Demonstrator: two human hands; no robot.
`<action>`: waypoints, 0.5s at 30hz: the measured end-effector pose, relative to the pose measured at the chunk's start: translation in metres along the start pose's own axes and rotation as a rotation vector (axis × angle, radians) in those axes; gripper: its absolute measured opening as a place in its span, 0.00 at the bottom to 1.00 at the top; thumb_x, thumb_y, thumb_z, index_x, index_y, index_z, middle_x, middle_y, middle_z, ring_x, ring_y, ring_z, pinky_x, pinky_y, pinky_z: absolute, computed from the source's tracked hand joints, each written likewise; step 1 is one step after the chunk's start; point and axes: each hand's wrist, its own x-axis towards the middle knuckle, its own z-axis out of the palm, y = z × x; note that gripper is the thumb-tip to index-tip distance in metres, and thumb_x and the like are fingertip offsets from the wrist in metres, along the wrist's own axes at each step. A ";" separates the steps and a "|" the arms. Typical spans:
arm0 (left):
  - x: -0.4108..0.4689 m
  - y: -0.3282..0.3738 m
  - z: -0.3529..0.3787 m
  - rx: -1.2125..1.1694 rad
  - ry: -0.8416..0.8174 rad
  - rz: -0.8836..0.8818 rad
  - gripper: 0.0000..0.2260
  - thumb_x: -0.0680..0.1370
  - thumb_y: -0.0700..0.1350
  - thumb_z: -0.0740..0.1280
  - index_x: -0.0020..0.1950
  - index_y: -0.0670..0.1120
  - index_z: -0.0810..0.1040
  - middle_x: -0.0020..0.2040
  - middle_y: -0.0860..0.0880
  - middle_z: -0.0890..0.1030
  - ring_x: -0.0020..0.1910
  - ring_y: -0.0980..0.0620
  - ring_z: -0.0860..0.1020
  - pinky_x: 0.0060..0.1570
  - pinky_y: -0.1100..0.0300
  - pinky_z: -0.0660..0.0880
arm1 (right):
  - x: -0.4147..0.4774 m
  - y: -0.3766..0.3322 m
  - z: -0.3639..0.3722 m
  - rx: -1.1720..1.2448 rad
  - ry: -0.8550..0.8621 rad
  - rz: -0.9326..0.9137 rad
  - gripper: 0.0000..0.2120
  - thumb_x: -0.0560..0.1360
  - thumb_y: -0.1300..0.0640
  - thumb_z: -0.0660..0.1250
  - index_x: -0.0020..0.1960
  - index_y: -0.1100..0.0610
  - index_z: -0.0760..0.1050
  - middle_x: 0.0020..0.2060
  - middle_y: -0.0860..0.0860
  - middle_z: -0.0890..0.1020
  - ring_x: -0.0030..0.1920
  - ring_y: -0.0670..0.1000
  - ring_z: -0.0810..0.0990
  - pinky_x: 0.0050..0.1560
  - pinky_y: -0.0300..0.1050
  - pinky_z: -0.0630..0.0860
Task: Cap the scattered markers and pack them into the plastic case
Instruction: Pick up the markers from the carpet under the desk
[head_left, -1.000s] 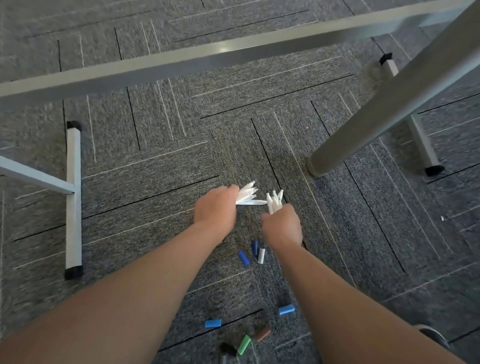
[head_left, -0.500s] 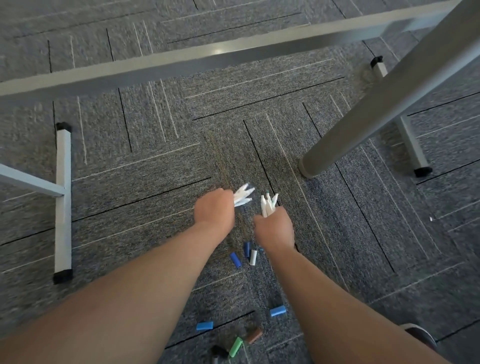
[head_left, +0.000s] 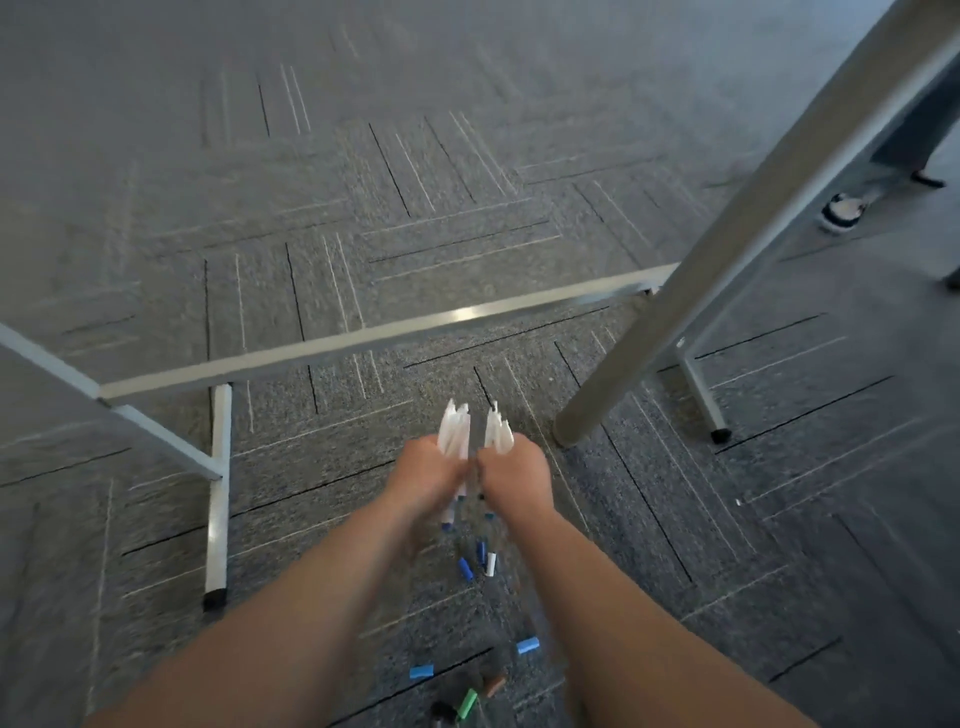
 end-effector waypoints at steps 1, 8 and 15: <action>-0.020 0.017 -0.009 0.015 0.004 0.028 0.02 0.78 0.40 0.68 0.47 0.42 0.78 0.39 0.45 0.81 0.29 0.52 0.76 0.21 0.66 0.71 | -0.018 -0.017 -0.015 -0.006 0.012 -0.026 0.07 0.75 0.62 0.63 0.38 0.56 0.73 0.31 0.50 0.76 0.29 0.48 0.73 0.29 0.43 0.71; -0.188 0.128 -0.058 -0.073 -0.013 0.224 0.05 0.74 0.42 0.72 0.44 0.41 0.79 0.38 0.43 0.81 0.35 0.46 0.77 0.33 0.58 0.72 | -0.181 -0.120 -0.120 -0.026 0.105 -0.255 0.05 0.76 0.60 0.63 0.42 0.56 0.73 0.35 0.50 0.76 0.36 0.51 0.75 0.30 0.41 0.66; -0.347 0.208 -0.052 -0.115 -0.101 0.487 0.05 0.68 0.42 0.69 0.42 0.45 0.80 0.36 0.42 0.84 0.41 0.42 0.84 0.33 0.59 0.73 | -0.328 -0.171 -0.231 0.118 0.276 -0.436 0.03 0.74 0.63 0.63 0.43 0.58 0.74 0.39 0.54 0.78 0.41 0.54 0.76 0.40 0.45 0.72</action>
